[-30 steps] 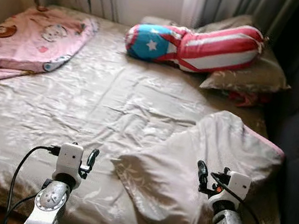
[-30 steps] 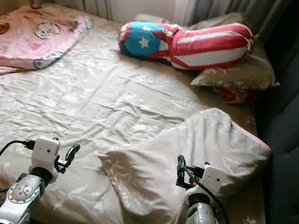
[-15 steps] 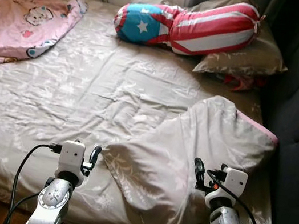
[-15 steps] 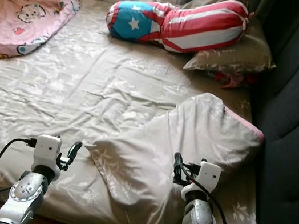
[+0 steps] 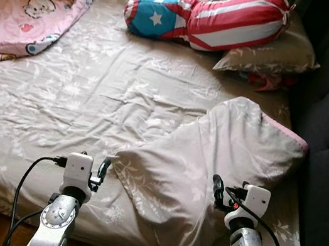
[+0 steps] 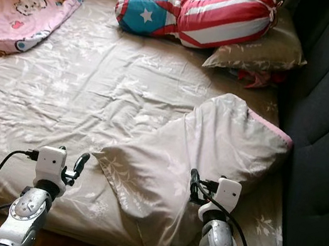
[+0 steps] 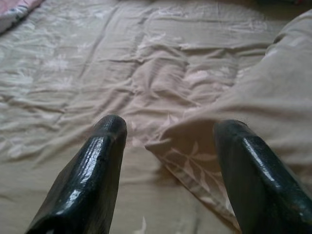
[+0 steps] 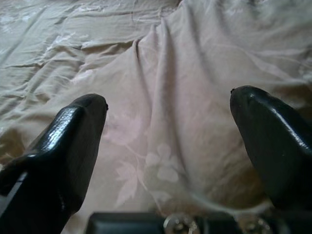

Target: Clean up the room

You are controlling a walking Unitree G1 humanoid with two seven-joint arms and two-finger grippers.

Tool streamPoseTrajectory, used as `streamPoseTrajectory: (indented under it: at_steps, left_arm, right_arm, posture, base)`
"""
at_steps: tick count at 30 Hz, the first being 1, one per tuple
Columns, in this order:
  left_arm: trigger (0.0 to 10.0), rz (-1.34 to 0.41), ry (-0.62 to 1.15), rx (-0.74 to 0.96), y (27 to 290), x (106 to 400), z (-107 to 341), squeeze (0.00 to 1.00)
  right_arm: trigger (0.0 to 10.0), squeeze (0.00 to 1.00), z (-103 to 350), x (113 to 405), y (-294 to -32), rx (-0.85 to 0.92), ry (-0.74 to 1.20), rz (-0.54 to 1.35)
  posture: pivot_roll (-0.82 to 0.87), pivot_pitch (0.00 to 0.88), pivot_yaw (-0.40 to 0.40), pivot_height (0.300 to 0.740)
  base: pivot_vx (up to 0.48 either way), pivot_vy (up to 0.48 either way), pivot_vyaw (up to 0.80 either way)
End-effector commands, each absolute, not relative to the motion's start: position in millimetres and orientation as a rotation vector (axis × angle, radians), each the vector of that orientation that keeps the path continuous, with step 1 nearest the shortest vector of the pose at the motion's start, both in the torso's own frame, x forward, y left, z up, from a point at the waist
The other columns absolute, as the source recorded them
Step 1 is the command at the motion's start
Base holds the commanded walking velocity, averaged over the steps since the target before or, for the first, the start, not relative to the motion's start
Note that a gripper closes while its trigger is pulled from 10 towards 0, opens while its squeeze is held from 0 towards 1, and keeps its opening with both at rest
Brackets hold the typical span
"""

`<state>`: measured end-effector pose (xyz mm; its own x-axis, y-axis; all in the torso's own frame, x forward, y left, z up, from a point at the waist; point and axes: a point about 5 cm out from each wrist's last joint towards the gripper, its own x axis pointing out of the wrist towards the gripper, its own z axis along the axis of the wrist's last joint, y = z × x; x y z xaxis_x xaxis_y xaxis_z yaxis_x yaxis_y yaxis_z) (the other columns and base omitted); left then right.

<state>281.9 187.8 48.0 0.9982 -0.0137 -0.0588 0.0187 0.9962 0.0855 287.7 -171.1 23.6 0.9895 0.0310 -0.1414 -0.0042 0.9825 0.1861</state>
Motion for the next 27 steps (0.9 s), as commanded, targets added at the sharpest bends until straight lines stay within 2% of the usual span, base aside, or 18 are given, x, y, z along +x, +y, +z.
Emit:
streamPoseTrajectory:
  at_steps: [1,27]
  left_arm:
    - [10.0,-0.009,0.073,0.074,190.5,278.9,45.3,0.0]
    - [10.0,-0.036,0.082,0.078,184.9,276.9,44.1,0.0]
  right_arm:
    - [10.0,0.0,18.8,282.3,-172.0,0.19,0.161,0.008]
    - [10.0,0.0,16.9,282.6,-162.5,0.169,0.188,0.052]
  posture:
    - [-0.08,0.206,-0.025,0.662]
    - [-0.09,0.216,-0.026,0.653]
  base:
    - [0.0,0.0,0.0]
    - [0.0,0.0,0.0]
